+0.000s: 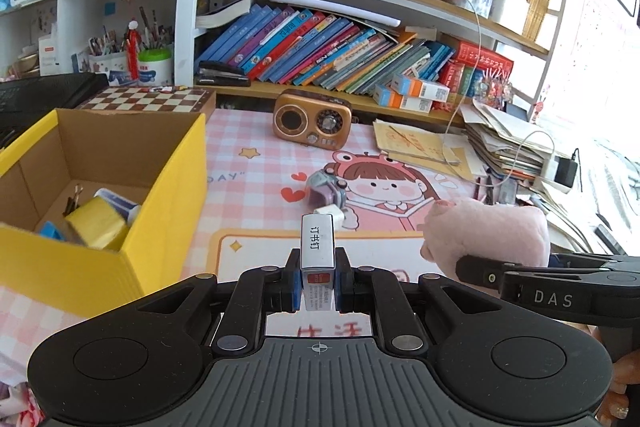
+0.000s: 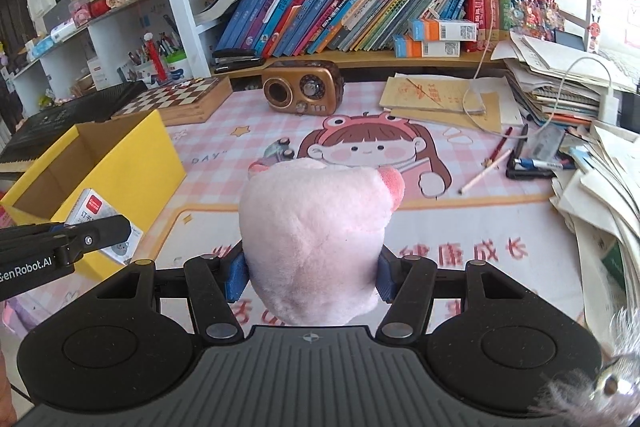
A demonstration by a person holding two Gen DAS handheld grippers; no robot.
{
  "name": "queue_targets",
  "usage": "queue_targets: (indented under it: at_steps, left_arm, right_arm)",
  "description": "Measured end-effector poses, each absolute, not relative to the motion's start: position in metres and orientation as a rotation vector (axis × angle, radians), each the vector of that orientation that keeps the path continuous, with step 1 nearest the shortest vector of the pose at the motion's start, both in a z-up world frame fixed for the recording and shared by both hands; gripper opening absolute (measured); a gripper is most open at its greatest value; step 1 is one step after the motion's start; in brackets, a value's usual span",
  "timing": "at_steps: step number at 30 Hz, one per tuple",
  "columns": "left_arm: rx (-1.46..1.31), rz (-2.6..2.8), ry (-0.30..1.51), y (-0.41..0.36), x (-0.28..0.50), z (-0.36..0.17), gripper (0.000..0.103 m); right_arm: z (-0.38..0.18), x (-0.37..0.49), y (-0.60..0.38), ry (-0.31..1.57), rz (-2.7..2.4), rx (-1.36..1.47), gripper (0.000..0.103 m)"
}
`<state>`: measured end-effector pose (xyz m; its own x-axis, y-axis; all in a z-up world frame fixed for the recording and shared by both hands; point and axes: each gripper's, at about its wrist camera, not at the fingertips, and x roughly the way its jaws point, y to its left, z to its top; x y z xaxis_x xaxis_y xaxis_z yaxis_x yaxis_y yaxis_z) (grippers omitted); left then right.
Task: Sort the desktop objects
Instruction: 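Carry the white box and pink plush with both grippers over the yellow box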
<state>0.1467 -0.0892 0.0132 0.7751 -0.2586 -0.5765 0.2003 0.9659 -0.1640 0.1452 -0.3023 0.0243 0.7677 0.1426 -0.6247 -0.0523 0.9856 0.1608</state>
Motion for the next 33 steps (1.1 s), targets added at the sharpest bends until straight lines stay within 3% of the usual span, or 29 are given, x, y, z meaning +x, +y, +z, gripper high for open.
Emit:
queue_targets:
  at_steps: [33]
  left_arm:
    - [-0.052, -0.289, 0.679, 0.007, 0.014, 0.002, 0.013]
  right_arm:
    - [0.014, 0.005, -0.179, 0.741, 0.146, 0.106, 0.057]
